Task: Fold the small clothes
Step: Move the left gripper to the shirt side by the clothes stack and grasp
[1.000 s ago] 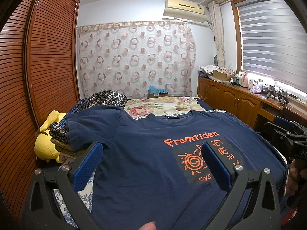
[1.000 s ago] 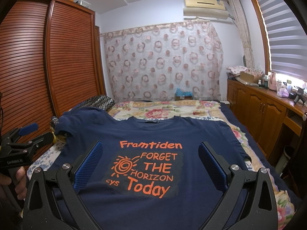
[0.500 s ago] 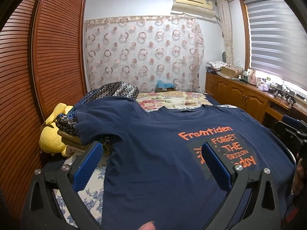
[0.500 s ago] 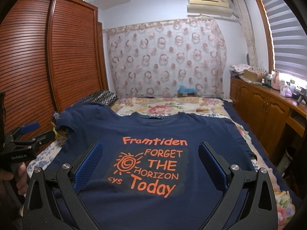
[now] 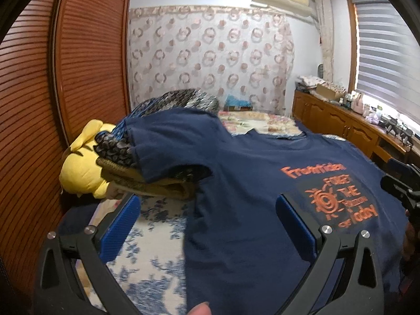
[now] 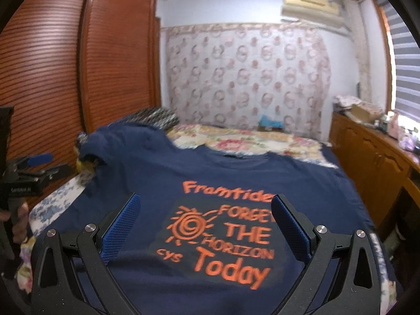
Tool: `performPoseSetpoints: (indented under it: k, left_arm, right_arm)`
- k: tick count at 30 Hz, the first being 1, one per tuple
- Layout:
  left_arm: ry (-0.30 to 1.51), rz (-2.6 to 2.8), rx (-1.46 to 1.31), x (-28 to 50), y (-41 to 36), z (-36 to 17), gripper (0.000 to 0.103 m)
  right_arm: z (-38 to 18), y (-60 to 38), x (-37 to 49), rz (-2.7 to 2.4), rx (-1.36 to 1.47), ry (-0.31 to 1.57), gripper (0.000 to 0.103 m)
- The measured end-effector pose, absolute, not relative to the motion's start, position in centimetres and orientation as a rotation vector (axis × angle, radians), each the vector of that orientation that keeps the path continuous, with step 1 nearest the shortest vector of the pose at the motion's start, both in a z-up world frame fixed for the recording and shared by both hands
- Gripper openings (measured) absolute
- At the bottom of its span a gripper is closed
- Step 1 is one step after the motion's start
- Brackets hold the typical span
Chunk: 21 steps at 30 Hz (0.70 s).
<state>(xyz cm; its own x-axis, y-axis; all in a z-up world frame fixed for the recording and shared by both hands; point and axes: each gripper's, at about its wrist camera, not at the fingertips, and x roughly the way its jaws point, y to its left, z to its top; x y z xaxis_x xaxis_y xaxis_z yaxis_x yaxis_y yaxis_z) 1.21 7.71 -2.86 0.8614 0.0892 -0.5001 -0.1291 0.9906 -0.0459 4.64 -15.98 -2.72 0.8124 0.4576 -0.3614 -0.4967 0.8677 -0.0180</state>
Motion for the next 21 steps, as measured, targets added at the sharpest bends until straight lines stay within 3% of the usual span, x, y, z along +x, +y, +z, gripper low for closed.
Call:
performPoseSetpoints:
  k: [13, 17, 19, 21]
  left_arm:
    - [0.608, 0.082, -0.124, 4.5, 14.1, -3.9, 0.101]
    - [0.61, 0.042, -0.177, 5.4, 15.3, -3.7, 0.085]
    - [0.619, 0.023, -0.192, 6.2, 15.7, -3.7, 0.064]
    - [0.657, -0.009, -0.209, 7.3, 16.2, -4.1, 0.055]
  right_arm:
    - [-5.2, -11.6, 6.7, 0.65, -0.151, 0.512, 0.101]
    - [-6.0, -11.0, 6.9, 0.663, -0.176, 0.549, 0.099]
    - [-6.6, -10.8, 7.1, 0.672, -0.182, 0.57, 0.098]
    - [-7.1, -10.7, 7.3, 0.673, -0.185, 0.588, 0.098]
